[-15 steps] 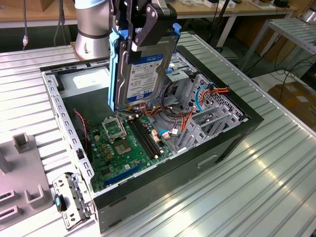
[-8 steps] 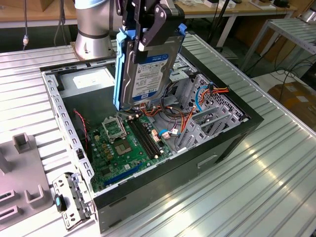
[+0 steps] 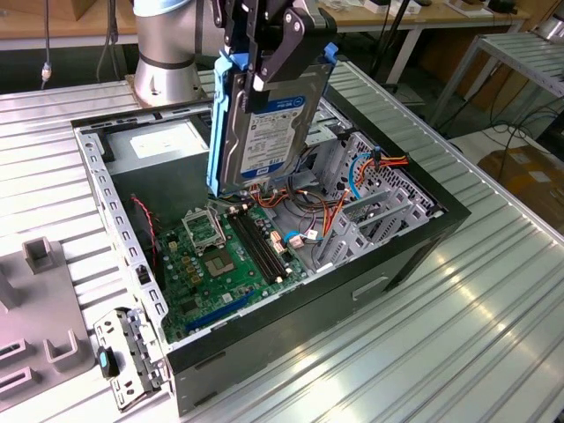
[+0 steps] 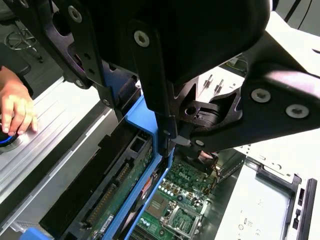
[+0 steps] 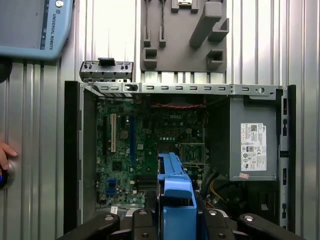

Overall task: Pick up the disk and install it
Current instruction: 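Insert the disk into the insertion slot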

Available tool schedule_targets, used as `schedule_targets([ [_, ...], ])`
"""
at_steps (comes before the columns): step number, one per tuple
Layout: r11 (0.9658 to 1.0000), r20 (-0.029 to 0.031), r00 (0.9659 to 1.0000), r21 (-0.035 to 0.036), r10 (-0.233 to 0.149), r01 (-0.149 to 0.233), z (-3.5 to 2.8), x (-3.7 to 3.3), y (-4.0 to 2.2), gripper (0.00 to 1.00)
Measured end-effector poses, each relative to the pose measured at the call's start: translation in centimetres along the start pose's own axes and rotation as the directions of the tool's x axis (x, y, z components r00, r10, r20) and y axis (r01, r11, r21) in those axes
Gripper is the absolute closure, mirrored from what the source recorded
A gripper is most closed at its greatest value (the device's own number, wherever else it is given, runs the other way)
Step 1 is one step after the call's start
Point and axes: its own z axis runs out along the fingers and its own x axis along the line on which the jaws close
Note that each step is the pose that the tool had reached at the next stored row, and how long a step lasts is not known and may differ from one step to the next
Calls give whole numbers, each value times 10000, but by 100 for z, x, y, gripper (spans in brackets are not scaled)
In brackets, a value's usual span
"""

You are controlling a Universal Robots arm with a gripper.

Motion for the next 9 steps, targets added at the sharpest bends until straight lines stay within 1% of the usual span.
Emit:
schedule_targets([
  [6, 10000, 1, 10000, 5, 0, 0, 0, 93, 1, 63],
  [9, 10000, 0, 10000, 5, 1, -1, 5, 127, -14, 63],
])
